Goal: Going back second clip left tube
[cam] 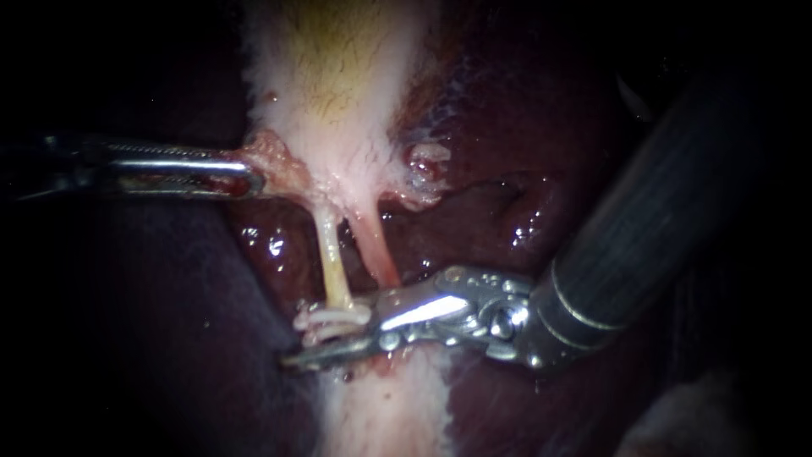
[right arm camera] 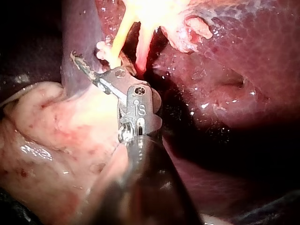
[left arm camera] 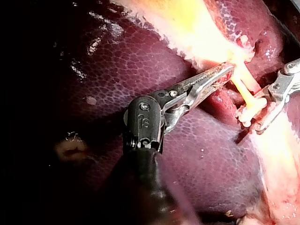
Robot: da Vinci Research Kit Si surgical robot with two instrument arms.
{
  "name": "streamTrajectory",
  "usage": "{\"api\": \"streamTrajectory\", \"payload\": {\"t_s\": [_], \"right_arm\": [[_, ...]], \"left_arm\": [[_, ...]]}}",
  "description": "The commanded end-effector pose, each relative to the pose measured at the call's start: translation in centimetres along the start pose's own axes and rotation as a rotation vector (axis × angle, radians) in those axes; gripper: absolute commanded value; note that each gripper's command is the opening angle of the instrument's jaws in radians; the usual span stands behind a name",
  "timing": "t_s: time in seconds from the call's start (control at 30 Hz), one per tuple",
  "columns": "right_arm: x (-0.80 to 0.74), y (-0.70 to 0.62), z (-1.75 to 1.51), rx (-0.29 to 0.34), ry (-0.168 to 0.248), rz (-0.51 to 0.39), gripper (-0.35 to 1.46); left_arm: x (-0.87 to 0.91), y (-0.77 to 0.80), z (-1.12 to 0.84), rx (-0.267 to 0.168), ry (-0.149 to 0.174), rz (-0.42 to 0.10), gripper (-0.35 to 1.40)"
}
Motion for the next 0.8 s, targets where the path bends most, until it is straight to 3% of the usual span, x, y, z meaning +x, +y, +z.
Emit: {"api": "streamTrajectory", "payload": {"t_s": [0.03,0.27,0.47,0.8], "right_arm": [[0.01,0.03,-0.01,-0.006,0.003,-0.013,0.5],[0.09,0.13,-0.1,-0.068,0.032,-0.055,0.5],[0.17,0.13,-0.24,-0.084,0.037,-0.118,0.5],[0.09,0.08,-0.51,-0.071,0.027,-0.239,0.5]], "left_arm": [[0.0,0.0,0.0,0.0,0.0,0.001,-0.35],[-0.01,0.01,0.0,0.001,0.0,0.001,-0.35],[-0.01,0.01,0.0,0.001,0.0,0.001,-0.35],[-0.02,0.01,-0.02,0.0,0.0,0.001,-0.35]]}}
